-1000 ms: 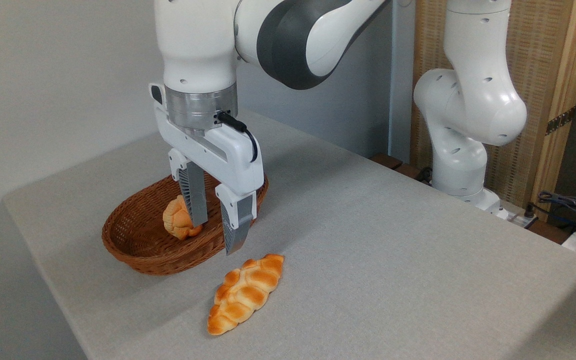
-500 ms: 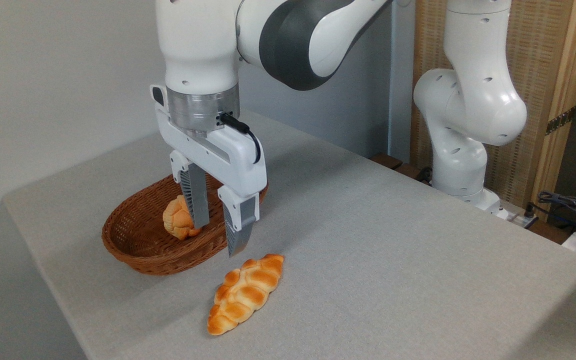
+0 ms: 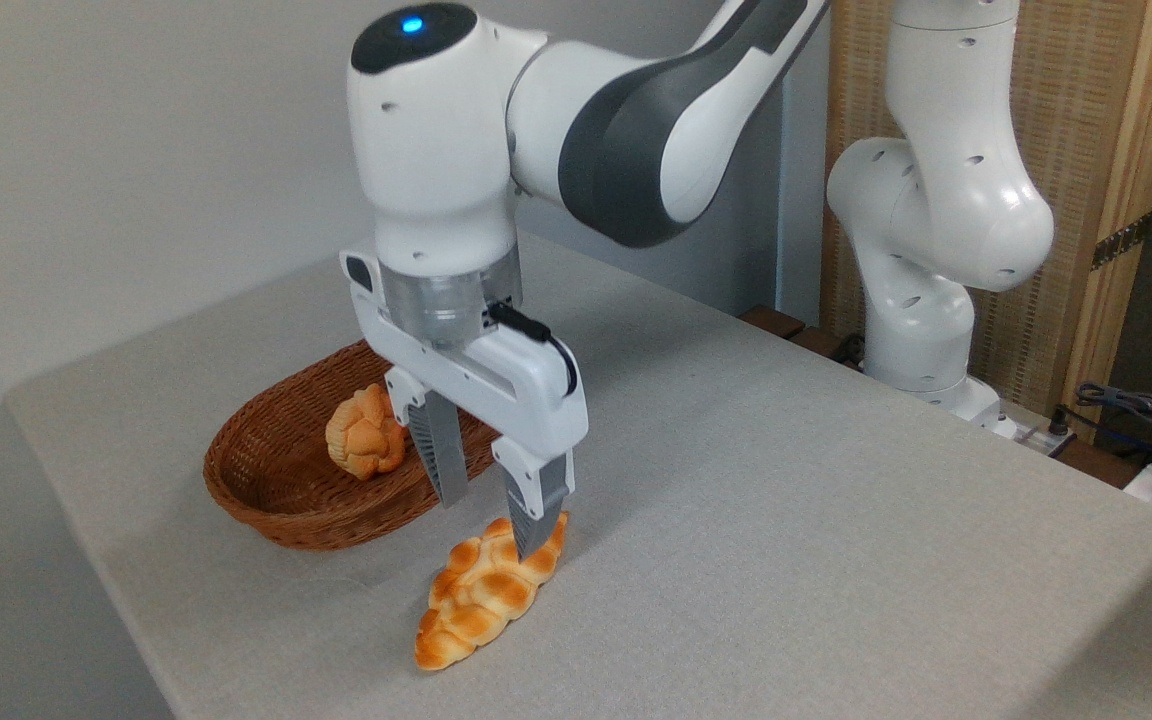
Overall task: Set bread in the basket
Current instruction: 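Close the gripper on the braided roll's end and grip it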
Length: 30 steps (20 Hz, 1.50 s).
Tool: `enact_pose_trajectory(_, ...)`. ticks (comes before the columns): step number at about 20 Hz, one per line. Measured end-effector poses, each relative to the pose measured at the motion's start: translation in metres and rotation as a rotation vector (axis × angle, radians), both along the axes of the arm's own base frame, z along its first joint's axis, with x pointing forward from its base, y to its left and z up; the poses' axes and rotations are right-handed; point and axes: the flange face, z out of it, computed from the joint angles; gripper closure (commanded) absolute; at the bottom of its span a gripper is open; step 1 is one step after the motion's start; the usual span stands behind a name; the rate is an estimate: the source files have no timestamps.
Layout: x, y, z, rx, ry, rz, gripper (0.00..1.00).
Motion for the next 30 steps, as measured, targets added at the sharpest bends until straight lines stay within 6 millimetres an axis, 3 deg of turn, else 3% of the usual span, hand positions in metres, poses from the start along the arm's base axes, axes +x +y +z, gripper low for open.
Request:
enact_pose_trajectory(7,0.012,-0.001,-0.041,0.02,0.035,0.005,0.0)
enact_pose_trajectory(15,0.014,-0.007,-0.052,0.024,0.052,-0.006,0.01)
enact_pose_trajectory(18,0.015,-0.01,-0.055,0.025,0.057,-0.01,0.24)
enact_pose_trajectory(19,0.015,-0.01,-0.055,0.025,0.057,-0.01,0.43)
enact_pose_trajectory(21,0.015,-0.01,-0.055,0.025,0.056,-0.011,0.6)
enact_pose_trajectory(30,0.015,-0.012,-0.054,0.025,0.055,-0.016,0.61)
